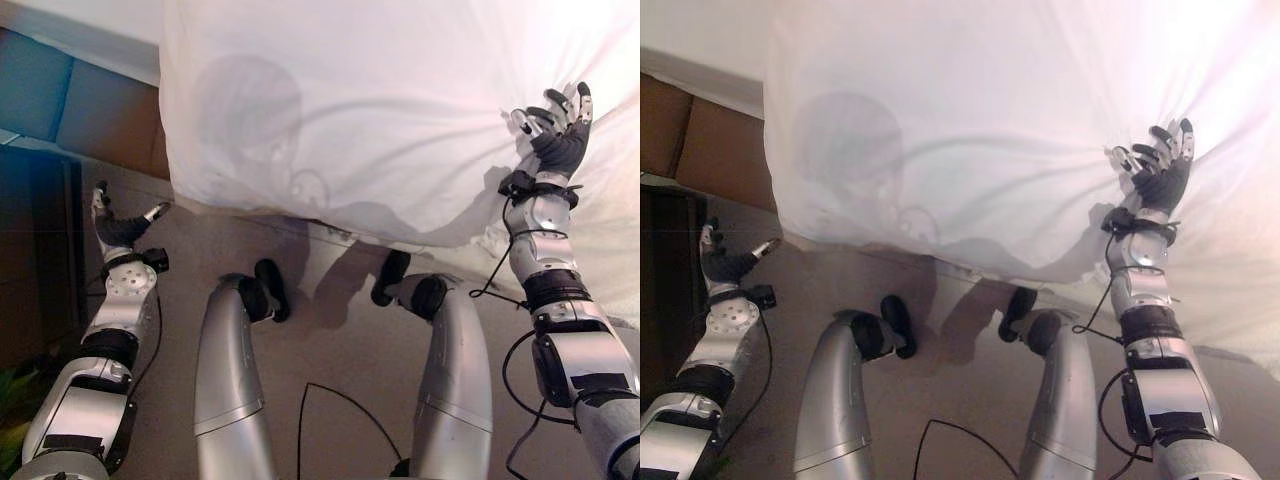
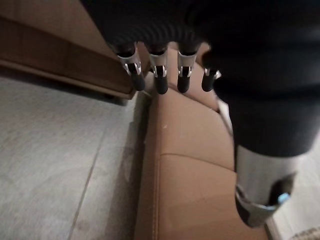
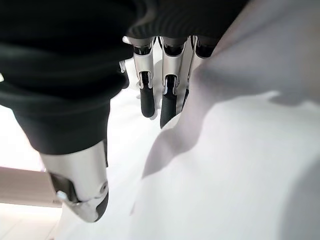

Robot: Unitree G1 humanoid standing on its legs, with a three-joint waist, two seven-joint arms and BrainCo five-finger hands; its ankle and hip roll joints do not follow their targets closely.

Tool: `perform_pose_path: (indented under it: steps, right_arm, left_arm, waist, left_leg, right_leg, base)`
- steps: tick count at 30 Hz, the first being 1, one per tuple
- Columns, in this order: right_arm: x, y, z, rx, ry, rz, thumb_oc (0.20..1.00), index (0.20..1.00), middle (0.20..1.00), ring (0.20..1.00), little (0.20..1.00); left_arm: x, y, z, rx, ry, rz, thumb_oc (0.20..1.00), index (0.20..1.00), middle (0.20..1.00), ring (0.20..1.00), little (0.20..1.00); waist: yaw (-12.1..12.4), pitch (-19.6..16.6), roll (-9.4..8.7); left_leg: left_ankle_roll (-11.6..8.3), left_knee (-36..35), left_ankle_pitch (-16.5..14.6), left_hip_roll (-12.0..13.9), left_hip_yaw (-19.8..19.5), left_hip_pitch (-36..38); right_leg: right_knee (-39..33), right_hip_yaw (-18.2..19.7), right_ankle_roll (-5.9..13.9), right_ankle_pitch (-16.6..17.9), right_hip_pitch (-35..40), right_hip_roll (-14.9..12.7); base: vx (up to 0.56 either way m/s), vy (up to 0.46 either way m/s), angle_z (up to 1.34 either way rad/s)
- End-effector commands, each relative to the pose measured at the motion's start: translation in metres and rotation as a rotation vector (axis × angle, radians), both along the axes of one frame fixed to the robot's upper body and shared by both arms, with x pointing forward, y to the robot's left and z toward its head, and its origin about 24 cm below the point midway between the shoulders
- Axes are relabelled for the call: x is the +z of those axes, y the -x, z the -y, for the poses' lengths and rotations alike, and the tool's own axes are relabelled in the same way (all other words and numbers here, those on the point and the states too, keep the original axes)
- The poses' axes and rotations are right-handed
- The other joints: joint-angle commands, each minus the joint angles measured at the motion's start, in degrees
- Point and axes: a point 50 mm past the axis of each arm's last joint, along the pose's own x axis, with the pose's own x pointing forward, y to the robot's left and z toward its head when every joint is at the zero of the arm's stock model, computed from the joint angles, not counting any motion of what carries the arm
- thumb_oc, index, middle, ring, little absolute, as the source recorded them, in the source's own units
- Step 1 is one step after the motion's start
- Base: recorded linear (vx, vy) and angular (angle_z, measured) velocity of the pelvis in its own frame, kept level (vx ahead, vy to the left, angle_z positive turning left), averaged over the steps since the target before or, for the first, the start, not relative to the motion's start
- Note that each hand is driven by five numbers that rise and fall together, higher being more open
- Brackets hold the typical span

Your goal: Make the bed

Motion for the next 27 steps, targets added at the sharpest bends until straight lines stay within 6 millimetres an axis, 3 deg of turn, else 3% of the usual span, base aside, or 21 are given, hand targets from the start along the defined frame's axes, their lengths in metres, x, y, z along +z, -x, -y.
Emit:
perform_pose_path:
  steps: [1, 5, 9, 13, 14, 21, 25, 27]
  right_arm:
    - [-0.255, 0.124, 0.051, -0.413, -0.451, -0.989, 1.0, 1.0, 1.0, 1.0, 1.0]
    - [-0.265, 0.139, 0.054, -0.45, -0.463, -1.015, 1.0, 1.0, 1.0, 1.0, 1.0]
    - [-0.266, 0.159, 0.072, -0.516, -0.469, -1.013, 1.0, 1.0, 1.0, 1.0, 1.0]
    - [-0.254, 0.166, 0.096, -0.555, -0.445, -0.979, 1.0, 1.0, 1.0, 1.0, 1.0]
    - [-0.247, 0.172, 0.109, -0.588, -0.442, -0.964, 1.0, 1.0, 1.0, 1.0, 1.0]
    - [-0.228, 0.194, 0.147, -0.643, -0.397, -0.985, 1.0, 1.0, 1.0, 1.0, 1.0]
    - [-0.235, 0.218, 0.157, -0.629, -0.406, -1.103, 1.0, 1.0, 1.0, 1.0, 1.0]
    - [-0.235, 0.22, 0.157, -0.613, -0.399, -1.125, 1.0, 1.0, 1.0, 1.0, 1.0]
  left_arm:
    - [-0.031, 0.003, 0.012, 0.008, 0.124, -0.04, 1.0, 1.0, 1.0, 1.0, 1.0]
    - [-0.044, 0.005, 0.02, -0.027, 0.124, -0.084, 1.0, 1.0, 1.0, 1.0, 1.0]
    - [-0.06, 0.011, 0.028, -0.084, 0.106, -0.142, 1.0, 1.0, 1.0, 1.0, 1.0]
    - [-0.076, 0.021, 0.032, -0.106, 0.148, -0.169, 1.0, 1.0, 1.0, 1.0, 1.0]
    - [-0.083, 0.026, 0.032, -0.124, 0.122, -0.211, 1.0, 1.0, 1.0, 1.0, 1.0]
    - [-0.089, 0.031, 0.034, -0.153, 0.134, -0.218, 1.0, 1.0, 1.0, 1.0, 1.0]
    - [-0.096, 0.031, 0.046, -0.204, 0.172, -0.223, 1.0, 1.0, 1.0, 1.0, 1.0]
    - [-0.097, 0.031, 0.05, -0.221, 0.178, -0.225, 1.0, 1.0, 1.0, 1.0, 1.0]
  waist:
    - [-2.51, 4.09, 9.22]
    - [-2.75, 4.09, 9.48]
    - [-3.11, 4.09, 10.0]
    - [-3.84, 4.09, 10.89]
    - [-4.63, 4.09, 11.34]
    - [-5.78, 4.09, 12.56]
    - [-5.72, 4.09, 12.47]
    - [-5.76, 4.09, 12.48]
  left_leg:
    - [-1.89, -4.09, 4.98, -1.8, 0.22, -0.93]
    - [-2.27, -6.68, 5.86, -1.88, 0.68, 0.87]
    - [-3.19, -11.1, 7.54, -1.44, 1.61, 4.41]
    - [-3.43, -12.59, 7.96, 0.18, 3.39, 7.37]
    - [-3.49, -12.81, 8.26, 1.14, 4.13, 7.91]
    - [-2.94, -12.0, 8.95, 3.53, 5.05, 9.37]
    - [-3.03, -12.96, 8.4, 4.46, 6.03, 12.7]
    - [-3.08, -14.11, 8.56, 4.09, 6.32, 13.97]
  right_leg:
    - [2.86, -1.0, 1.86, -3.74, -2.16, 0.34]
    - [0.47, -1.48, 1.88, -2.87, -0.32, 0.3]
    - [-3.71, -1.71, 2.22, -1.25, 2.58, 1.37]
    - [-6.15, -0.43, 2.35, 0.62, 3.49, 3.82]
    - [-6.96, 0.09, 2.64, 1.65, 3.11, 4.97]
    - [-6.66, 2.59, 2.37, 3.46, 1.9, 8.83]
    - [-7.81, 2.02, 2.22, 2.73, 4.75, 8.7]
    - [-8.59, 1.67, 2.16, 2.5, 5.84, 8.46]
  base:
    - [0.0, 0.0, 0.0]
    - [-0.04, -0.02, 0.0]
    - [-0.07, -0.035, -0.04]
    - [-0.07, -0.002, -0.15]
    - [-0.02, 0.018, -0.27]
    - [-0.02, 0.031, -0.58]
    - [-0.03, -0.055, -0.89]
    - [-0.04, -0.009, -0.31]
